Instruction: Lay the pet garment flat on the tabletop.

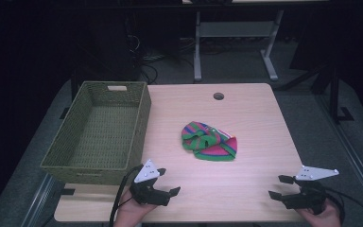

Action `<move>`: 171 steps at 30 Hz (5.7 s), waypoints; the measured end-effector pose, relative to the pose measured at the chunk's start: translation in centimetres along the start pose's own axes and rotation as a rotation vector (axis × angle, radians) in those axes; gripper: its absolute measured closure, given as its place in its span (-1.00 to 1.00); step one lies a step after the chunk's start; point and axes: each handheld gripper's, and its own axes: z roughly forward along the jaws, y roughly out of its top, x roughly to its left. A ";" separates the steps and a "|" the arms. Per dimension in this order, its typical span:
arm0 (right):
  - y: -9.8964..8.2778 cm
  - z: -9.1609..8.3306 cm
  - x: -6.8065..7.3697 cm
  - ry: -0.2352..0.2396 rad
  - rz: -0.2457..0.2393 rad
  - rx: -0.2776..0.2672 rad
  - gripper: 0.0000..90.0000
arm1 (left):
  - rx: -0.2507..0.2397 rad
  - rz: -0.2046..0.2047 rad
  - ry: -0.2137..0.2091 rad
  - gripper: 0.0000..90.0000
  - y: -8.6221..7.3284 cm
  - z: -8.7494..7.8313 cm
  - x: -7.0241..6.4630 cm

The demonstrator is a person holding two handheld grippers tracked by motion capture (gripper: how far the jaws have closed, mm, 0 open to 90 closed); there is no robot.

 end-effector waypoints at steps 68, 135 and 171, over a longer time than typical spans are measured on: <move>15.3 6.4 0.4 0.219 -0.147 0.129 -0.61 | -0.017 0.002 -0.015 -0.63 0.1 0.0 0.6; 22.6 19.7 -1.4 0.169 -0.173 0.356 -0.51 | -0.018 0.013 -0.035 -0.62 0.2 0.1 0.9; 21.7 21.4 0.7 -0.080 -0.315 0.410 0.47 | -0.018 0.000 -0.049 -0.62 0.2 0.3 0.8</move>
